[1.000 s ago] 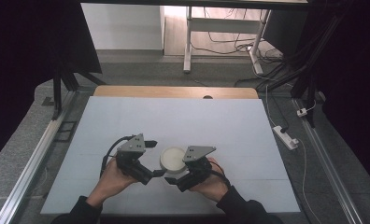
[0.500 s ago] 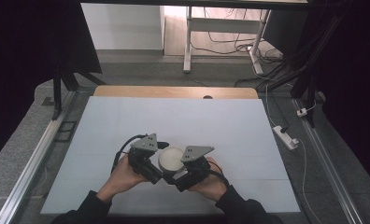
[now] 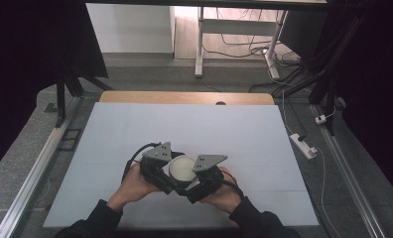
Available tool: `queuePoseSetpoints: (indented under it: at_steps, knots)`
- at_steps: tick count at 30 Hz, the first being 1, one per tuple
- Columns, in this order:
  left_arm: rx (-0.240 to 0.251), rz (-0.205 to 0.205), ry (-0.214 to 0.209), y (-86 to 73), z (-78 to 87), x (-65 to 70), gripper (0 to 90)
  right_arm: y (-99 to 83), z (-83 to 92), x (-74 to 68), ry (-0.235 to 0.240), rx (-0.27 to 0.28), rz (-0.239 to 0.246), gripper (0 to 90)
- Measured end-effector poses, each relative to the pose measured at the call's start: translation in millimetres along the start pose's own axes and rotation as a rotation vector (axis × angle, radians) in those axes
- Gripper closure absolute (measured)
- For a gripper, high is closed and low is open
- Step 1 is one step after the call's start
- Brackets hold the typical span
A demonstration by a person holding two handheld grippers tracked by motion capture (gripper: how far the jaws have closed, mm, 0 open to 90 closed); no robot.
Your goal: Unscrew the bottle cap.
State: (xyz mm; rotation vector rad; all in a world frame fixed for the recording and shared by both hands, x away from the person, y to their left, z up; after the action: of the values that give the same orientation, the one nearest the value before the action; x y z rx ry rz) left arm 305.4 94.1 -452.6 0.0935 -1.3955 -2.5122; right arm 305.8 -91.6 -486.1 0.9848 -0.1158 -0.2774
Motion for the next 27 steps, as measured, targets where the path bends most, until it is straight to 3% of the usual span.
queuePoseSetpoints:
  at_steps: [16,27]
  knots:
    - [0.032,0.016,0.092,3.1,-1.1,7.2,7.9,2.9,0.6,0.4,-0.021,0.022,-0.028,6.9]
    - [0.066,0.069,0.189,4.5,-4.6,13.3,8.1,5.0,-0.3,1.1,-0.043,0.038,-0.07,6.9]
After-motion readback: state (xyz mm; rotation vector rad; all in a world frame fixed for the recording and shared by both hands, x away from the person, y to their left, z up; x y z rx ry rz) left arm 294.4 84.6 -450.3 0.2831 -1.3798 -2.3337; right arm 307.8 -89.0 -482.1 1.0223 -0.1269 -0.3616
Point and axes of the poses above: each handheld gripper's, and its own axes: z roughly backward along the jaws, y roughly out of its top, x roughly to its right, the point moved 1 cm from there along -z, roughly forward along the jaws
